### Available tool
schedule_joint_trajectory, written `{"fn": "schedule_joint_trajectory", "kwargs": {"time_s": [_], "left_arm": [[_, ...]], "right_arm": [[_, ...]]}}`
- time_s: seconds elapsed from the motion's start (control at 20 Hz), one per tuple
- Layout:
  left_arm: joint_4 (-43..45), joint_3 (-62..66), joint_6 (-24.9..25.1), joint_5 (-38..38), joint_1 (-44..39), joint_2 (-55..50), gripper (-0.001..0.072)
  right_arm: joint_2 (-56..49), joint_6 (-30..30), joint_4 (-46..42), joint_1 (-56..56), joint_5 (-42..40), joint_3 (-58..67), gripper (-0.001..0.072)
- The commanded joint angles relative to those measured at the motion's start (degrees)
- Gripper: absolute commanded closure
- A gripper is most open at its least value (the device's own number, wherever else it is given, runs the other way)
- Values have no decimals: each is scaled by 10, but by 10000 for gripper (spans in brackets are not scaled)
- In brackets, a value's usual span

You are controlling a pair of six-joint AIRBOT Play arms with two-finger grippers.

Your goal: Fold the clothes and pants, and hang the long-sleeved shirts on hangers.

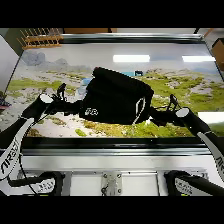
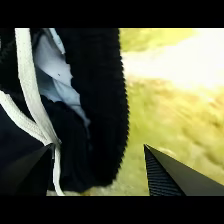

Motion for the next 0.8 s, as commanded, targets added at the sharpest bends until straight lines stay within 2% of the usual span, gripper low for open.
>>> {"fn": "schedule_joint_trajectory", "kwargs": {"time_s": [0.0,0.05,0.15,0.2,0.3,0.45,0.6,0.75], "left_arm": [[4,0,0,0,0,1,696],[4,0,0,0,0,1,696],[4,0,0,-1,0,1,697],[4,1,-5,-3,0,2,697],[6,10,-27,-4,9,22,698],[5,97,-41,-38,38,104,699],[3,256,-55,-95,55,205,698],[3,405,-57,-100,55,297,698]], "right_arm": [[-44,-95,82,20,-33,2,117],[-44,-108,82,20,-33,2,201],[-43,-140,82,20,-28,5,537],[-41,-154,78,19,-19,7,682],[-29,-155,30,17,16,32,688],[24,-125,-60,-4,155,143,689],[101,-73,-73,-18,301,315,688],[177,5,-73,-18,362,465,688]]}}
